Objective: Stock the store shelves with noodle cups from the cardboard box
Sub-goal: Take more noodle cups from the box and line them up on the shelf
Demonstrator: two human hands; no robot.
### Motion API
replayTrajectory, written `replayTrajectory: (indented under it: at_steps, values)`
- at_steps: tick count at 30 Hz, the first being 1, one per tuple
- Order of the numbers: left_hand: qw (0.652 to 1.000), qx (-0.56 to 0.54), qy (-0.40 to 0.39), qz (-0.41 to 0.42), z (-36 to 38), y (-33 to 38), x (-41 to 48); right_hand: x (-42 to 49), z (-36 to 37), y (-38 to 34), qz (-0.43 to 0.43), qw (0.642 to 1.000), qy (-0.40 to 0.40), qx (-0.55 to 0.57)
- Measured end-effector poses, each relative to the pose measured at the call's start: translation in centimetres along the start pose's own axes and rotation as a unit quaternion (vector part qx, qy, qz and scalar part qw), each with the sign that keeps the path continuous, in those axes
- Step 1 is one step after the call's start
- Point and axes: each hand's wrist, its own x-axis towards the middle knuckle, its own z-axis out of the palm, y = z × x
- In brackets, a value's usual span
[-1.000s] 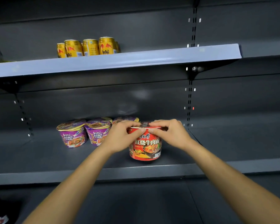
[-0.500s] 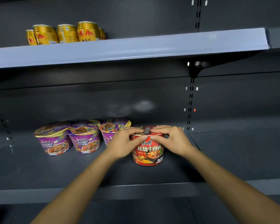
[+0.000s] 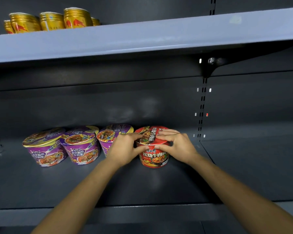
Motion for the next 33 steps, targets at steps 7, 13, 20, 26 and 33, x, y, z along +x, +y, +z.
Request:
replayTrajectory:
  at_steps: [7, 13, 20, 26, 33]
  values:
    - [1.0, 0.014, 0.022, -0.016, 0.9, 0.0, 0.6, 0.8, 0.1, 1.0, 0.001, 1.0, 0.007, 0.001]
    - [1.0, 0.012, 0.013, -0.017, 1.4, 0.2, 1.4, 1.3, -0.2, 1.8, 0.002, 1.0, 0.005, -0.008]
    - [1.0, 0.024, 0.001, -0.016, 1.6, 0.3, 2.4, 1.9, -0.6, 2.7, 0.013, 1.0, -0.003, 0.002]
    - [0.999, 0.032, 0.004, -0.026, 2.0, 0.0, 3.0, 2.1, -0.3, 3.0, 0.02, 1.0, -0.002, 0.008]
    - [0.999, 0.024, 0.003, -0.028, 2.0, 0.4, 2.8, 2.1, -0.3, 3.0, 0.009, 1.0, 0.005, 0.001]
